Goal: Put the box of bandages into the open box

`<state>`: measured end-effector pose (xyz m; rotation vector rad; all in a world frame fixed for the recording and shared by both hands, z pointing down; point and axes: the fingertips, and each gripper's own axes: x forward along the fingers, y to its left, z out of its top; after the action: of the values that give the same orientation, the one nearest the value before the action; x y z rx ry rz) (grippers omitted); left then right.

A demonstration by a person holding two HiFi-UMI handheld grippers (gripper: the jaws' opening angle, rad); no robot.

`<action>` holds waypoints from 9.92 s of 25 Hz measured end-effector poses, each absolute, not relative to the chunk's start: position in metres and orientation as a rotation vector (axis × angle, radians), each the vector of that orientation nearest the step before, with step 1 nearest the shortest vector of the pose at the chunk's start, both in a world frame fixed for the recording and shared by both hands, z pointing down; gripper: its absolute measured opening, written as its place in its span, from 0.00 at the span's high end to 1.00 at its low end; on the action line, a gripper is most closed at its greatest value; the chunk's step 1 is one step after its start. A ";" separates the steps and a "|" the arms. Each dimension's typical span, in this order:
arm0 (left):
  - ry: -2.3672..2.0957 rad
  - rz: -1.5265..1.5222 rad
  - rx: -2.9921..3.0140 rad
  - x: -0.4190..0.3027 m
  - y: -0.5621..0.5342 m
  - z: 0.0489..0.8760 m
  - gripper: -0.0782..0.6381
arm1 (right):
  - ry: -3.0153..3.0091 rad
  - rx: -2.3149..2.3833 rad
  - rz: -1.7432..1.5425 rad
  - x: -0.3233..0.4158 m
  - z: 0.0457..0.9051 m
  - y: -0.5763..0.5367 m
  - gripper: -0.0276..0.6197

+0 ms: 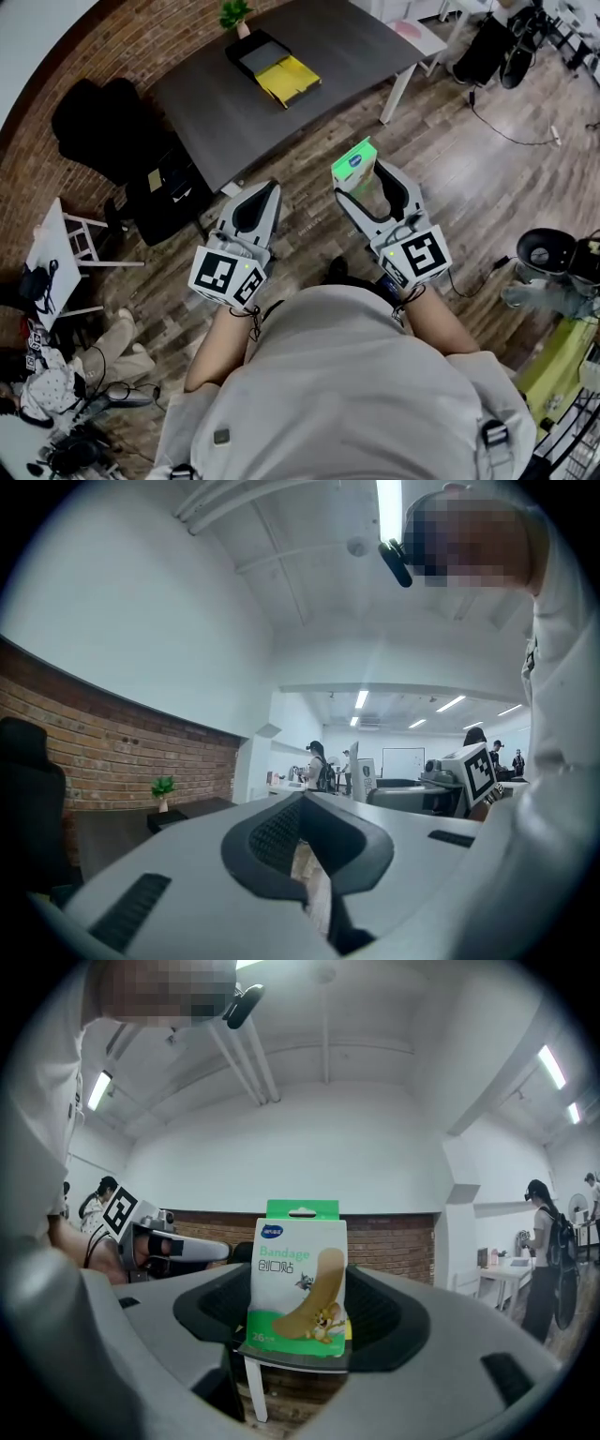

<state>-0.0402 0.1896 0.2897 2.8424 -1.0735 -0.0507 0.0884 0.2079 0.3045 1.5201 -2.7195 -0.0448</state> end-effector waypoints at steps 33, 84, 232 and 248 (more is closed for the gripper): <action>-0.889 -0.029 2.863 0.110 0.070 0.311 0.87 | -2.624 1.658 0.012 0.227 0.316 0.114 0.49; -1.042 -0.030 2.738 -0.081 -0.247 0.349 0.87 | -2.716 1.341 0.087 0.030 0.345 -0.268 0.49; -1.032 0.016 2.818 0.026 -0.199 0.320 0.87 | -2.716 1.283 -0.005 0.124 0.335 -0.192 0.92; -1.268 0.058 2.707 0.102 -0.087 0.326 0.87 | -2.847 1.043 -0.022 0.207 0.335 -0.090 0.93</action>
<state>0.1021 -0.0870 0.3256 2.7066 -1.2677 0.0578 0.2070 -0.0896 0.3348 1.0428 -2.8468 -0.0217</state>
